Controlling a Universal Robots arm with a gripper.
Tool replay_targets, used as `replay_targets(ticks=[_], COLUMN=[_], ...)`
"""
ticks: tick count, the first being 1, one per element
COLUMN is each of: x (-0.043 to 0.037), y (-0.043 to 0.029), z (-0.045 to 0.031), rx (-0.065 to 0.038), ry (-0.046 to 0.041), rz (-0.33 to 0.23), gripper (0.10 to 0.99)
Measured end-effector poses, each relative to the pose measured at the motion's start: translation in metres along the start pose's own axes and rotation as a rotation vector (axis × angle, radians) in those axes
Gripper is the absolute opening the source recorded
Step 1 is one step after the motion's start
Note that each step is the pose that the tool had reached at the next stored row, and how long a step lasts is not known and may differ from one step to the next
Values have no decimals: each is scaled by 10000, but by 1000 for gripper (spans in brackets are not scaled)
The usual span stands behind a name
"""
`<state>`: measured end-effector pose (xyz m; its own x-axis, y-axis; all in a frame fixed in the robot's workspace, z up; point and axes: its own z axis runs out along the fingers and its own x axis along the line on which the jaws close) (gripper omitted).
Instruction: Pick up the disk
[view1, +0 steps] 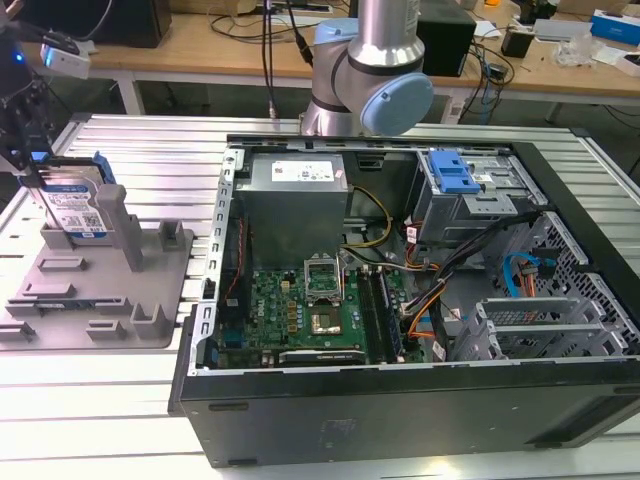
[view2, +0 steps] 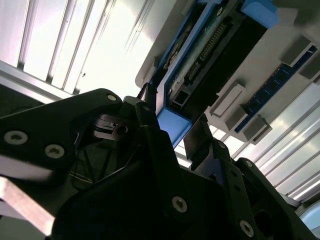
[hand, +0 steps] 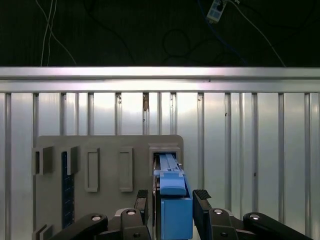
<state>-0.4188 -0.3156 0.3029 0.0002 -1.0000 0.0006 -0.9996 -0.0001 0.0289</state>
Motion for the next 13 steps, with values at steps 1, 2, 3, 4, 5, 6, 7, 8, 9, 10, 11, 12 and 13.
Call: replay_targets(ticks=[1,2,3,4,5,6,7,8,9,10,11,12,13], x=[0,-1,-1,-1,-1,-2,-2,-2,-1,-2,-1,-2,-2], y=[0,0,0,0,0,-1,0,-1,-1,-1,-1,-1,-1], z=[3,7,16,20,24,30,34,41,46,49,52,55,61], rx=[1,1,2,1,1,1,-1,-1,-1,0,1,1,1], ry=[0,0,-1,-1,0,0,0,0,0,0,0,0,0], rz=[0,0,0,0,0,0,0,0,0,0,0,0,0], gripper=[482,482,482,482,482,482,482,482,482,482,482,482,482])
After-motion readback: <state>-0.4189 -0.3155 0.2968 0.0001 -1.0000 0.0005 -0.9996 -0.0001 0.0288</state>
